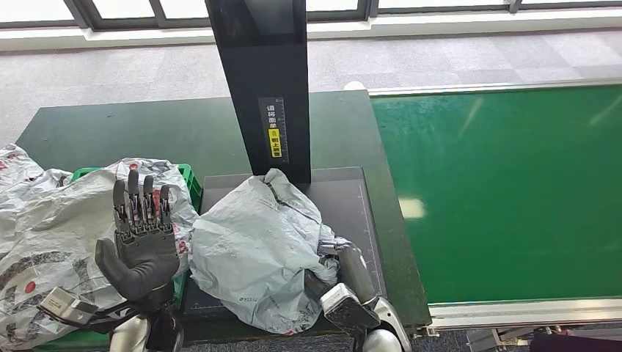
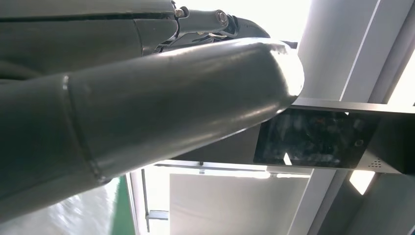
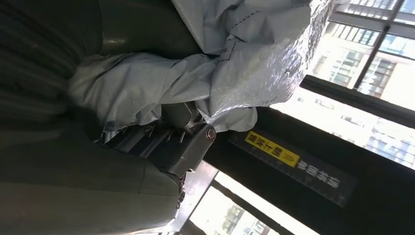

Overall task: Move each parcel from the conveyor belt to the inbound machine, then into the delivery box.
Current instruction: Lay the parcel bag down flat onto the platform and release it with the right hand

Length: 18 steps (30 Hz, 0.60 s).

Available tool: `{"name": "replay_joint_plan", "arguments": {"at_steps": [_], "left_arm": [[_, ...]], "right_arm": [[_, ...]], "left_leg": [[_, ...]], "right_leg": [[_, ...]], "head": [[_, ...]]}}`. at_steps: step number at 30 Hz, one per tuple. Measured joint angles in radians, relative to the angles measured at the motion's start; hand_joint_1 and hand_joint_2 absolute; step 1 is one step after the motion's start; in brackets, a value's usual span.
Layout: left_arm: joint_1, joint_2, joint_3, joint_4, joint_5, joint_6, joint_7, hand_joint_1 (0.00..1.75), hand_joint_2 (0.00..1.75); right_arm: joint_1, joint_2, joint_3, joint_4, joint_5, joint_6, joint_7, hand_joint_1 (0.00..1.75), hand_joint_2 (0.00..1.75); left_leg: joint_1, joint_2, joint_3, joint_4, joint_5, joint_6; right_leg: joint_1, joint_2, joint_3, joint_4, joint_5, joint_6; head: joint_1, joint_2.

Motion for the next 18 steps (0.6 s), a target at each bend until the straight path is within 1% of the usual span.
{"name": "replay_joint_plan", "arguments": {"at_steps": [1, 5, 8, 13, 18], "left_arm": [[-0.002, 0.000, 0.000, 0.002, 0.000, 0.001, 0.000, 0.00, 0.00], [-0.005, 0.000, 0.000, 0.004, -0.002, 0.019, 0.000, 0.00, 0.00], [-0.005, 0.000, 0.000, 0.003, -0.001, 0.031, 0.000, 0.00, 0.00], [-0.005, 0.000, 0.000, 0.001, -0.001, 0.039, 0.000, 0.00, 0.00], [-0.006, 0.000, 0.000, 0.000, -0.001, 0.042, 0.000, 0.00, 0.00]], "right_arm": [[-0.009, 0.000, 0.000, 0.030, 0.008, -0.017, 0.011, 0.00, 1.75], [-0.049, 0.000, 0.000, 0.136, 0.050, -0.125, 0.062, 0.00, 1.75], [-0.074, 0.000, 0.000, 0.178, 0.065, -0.176, 0.088, 0.00, 1.75], [-0.093, 0.000, -0.009, 0.204, 0.050, -0.190, 0.104, 0.00, 1.75], [-0.097, 0.001, -0.016, 0.209, 0.032, -0.187, 0.102, 0.00, 1.75]], "left_leg": [[0.000, 0.000, 0.000, 0.000, 0.000, 0.000], [0.000, 0.000, 0.000, 0.000, 0.000, 0.000], [0.000, 0.000, 0.000, 0.000, 0.000, 0.000], [0.000, 0.000, 0.000, 0.000, 0.000, 0.000], [0.000, 0.000, 0.000, 0.000, 0.000, 0.000]], "right_leg": [[0.000, 0.000, 0.000, 0.000, 0.000, 0.000], [0.000, 0.000, 0.000, 0.000, 0.000, 0.000], [0.000, 0.000, -0.001, 0.000, 0.001, 0.000], [0.000, 0.000, -0.001, 0.000, 0.001, 0.000], [0.000, 0.000, -0.001, 0.000, 0.000, 0.000]], "head": [[0.000, 0.000], [0.000, 0.000], [0.000, 0.000], [0.000, 0.000], [0.000, 0.000]]}}
